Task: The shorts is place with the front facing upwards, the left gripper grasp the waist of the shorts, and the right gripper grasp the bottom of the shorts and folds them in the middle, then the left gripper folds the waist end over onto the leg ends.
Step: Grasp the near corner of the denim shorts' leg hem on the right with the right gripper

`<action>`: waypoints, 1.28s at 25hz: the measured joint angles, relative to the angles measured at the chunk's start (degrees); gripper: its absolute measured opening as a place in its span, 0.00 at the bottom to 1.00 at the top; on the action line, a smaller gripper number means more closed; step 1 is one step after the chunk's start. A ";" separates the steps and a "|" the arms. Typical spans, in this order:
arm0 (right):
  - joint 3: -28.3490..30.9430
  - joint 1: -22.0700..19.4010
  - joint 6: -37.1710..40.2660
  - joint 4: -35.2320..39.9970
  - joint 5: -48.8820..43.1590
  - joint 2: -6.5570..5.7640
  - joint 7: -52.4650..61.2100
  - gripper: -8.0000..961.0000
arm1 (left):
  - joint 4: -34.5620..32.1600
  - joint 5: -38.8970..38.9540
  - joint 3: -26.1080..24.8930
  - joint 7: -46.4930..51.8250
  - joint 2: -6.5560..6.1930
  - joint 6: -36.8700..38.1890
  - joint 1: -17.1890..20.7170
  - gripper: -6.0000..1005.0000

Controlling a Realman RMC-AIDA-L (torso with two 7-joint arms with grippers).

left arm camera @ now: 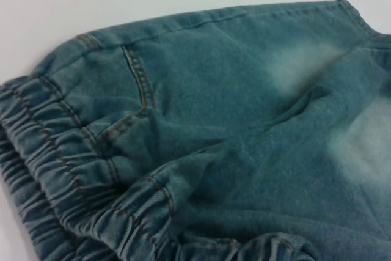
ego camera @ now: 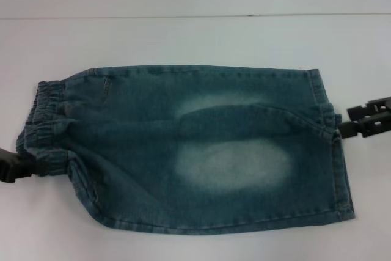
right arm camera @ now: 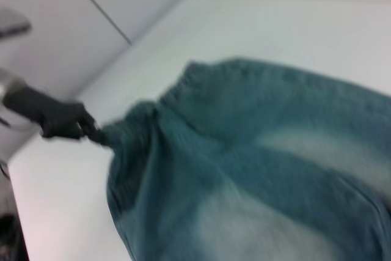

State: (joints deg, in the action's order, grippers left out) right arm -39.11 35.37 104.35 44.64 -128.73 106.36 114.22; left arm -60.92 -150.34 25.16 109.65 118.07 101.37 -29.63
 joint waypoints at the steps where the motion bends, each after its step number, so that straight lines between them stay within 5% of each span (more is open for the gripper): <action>1: 0.04 0.25 0.66 0.98 -1.69 -0.19 0.55 0.95 | -0.11 -0.02 0.04 0.31 0.00 0.00 -0.11 0.02; 10: -1.29 2.73 4.77 3.99 -16.58 0.54 1.35 0.95 | -0.01 0.30 -0.02 1.15 -0.35 -0.45 -1.54 0.02; 18: -3.88 4.11 2.71 3.82 -25.49 3.72 1.46 0.95 | 0.17 0.30 -0.08 1.56 -0.39 -1.63 -2.42 0.02; 32: -7.01 6.29 1.73 -0.43 -27.77 6.02 1.48 0.95 | 0.53 0.31 0.37 2.70 -0.42 -1.96 -2.72 0.02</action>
State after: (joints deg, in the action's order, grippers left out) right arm -46.12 41.66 106.09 44.21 -156.49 112.38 115.70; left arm -60.39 -150.02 25.53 112.35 117.65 99.41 -32.35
